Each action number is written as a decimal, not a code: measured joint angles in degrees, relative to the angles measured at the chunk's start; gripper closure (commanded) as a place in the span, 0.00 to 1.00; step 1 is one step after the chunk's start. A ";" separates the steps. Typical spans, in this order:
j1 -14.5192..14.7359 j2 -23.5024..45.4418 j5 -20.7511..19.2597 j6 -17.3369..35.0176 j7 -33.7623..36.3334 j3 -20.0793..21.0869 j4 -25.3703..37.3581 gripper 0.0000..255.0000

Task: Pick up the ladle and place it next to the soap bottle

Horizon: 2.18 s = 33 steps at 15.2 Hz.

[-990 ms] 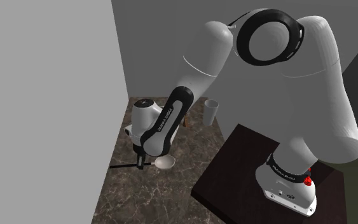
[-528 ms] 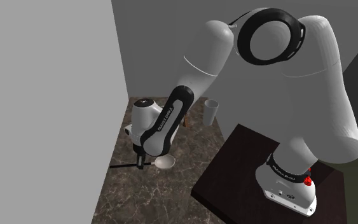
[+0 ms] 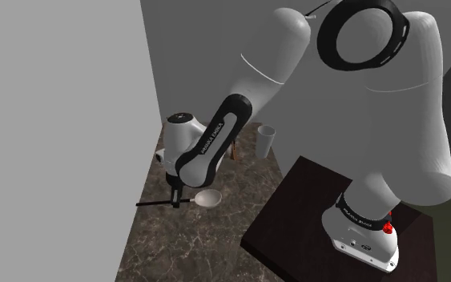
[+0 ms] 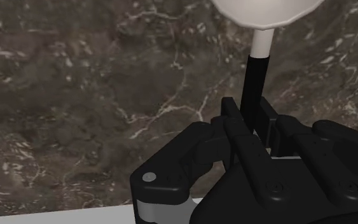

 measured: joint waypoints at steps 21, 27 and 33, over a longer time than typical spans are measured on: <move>-1.41 -14.08 1.71 -13.03 0.21 1.47 -0.93 1.00; -1.75 -17.59 2.19 -17.20 0.17 1.65 -0.23 1.00; -1.85 -20.62 2.51 -21.23 0.46 1.81 0.81 1.00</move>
